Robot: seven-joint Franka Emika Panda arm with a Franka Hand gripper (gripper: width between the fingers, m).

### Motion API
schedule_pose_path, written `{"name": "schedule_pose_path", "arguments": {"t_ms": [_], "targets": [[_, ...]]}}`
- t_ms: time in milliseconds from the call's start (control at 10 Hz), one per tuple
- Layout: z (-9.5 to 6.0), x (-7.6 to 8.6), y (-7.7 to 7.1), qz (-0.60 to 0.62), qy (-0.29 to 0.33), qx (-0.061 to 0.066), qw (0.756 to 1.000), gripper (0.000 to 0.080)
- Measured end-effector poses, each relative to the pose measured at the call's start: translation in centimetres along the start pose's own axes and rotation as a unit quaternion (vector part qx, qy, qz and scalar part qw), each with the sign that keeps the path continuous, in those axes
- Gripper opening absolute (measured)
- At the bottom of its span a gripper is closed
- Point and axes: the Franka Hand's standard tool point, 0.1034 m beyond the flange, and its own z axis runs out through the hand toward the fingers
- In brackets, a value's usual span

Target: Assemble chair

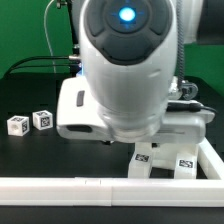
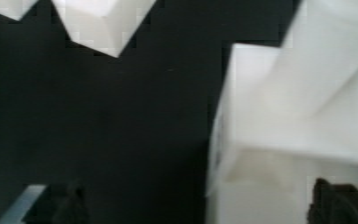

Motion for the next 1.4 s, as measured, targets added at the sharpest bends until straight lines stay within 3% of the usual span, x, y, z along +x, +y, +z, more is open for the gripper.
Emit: {"name": "schedule_pose_path", "arguments": {"t_ms": [100, 400, 800, 900, 1000, 1100, 1400], "targets": [[-1.4, 1.3, 0.6, 0.003, 0.053, 0.005, 0.999, 0.0642], [-4.4, 0.0, 2.4, -0.001, 0.178, 0.022, 0.984, 0.0649], [-4.0, -5.8, 4.4, 0.021, 0.312, 0.042, 0.949, 0.0649], [-4.8, -7.1, 4.9, 0.033, 0.345, 0.050, 0.937, 0.0649], [-4.8, -7.2, 4.6, 0.040, 0.399, 0.050, 0.915, 0.0649], [-4.1, -7.2, 4.5, 0.039, 0.411, 0.047, 0.910, 0.0649], [-3.8, -7.3, 4.5, 0.055, 0.399, 0.054, 0.914, 0.0649]]}}
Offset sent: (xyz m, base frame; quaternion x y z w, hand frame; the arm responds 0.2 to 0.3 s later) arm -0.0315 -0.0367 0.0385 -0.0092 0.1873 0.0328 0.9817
